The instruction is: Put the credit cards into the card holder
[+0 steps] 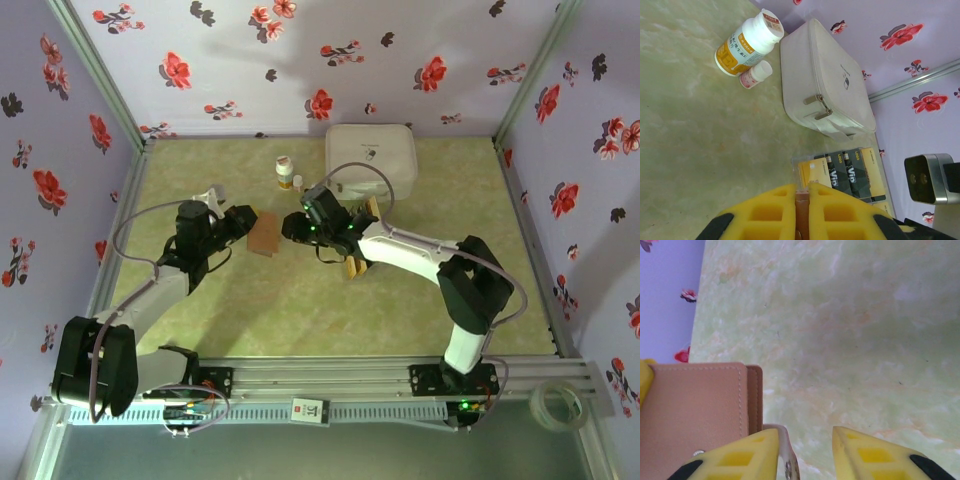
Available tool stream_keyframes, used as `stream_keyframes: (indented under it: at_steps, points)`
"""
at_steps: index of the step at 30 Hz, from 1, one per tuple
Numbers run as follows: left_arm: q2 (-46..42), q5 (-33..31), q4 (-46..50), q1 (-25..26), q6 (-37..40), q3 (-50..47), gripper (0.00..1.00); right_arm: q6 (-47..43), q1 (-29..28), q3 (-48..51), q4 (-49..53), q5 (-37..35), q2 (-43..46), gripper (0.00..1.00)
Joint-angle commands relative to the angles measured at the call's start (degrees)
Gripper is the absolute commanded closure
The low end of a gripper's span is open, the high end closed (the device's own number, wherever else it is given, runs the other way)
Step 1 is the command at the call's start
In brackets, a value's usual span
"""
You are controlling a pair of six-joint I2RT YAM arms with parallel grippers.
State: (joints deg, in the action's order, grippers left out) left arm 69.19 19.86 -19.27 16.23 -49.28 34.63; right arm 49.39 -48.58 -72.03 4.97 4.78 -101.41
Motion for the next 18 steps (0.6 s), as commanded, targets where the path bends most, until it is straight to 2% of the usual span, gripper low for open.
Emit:
stream_keyframes:
  at_steps: [1,11,15,18]
  points:
    - [0.3,-0.6,-1.8,0.2,1.2,0.3,1.00,1.7,0.5,1.1,-3.7,2.5,-1.2,0.68]
    - [0.6,-1.0,-2.2,0.2,1.2,0.2,1.00,3.3,0.6,3.4,-7.1,4.5,-2.2,0.70]
    - [0.7,-1.1,-2.1,0.1,1.1,0.4,1.00,3.5,0.6,4.0,-8.1,4.7,-2.5,0.78]
    - [0.6,-1.0,-1.9,0.3,1.1,0.5,1.00,3.7,0.8,4.5,-9.2,4.9,-2.6,0.90]
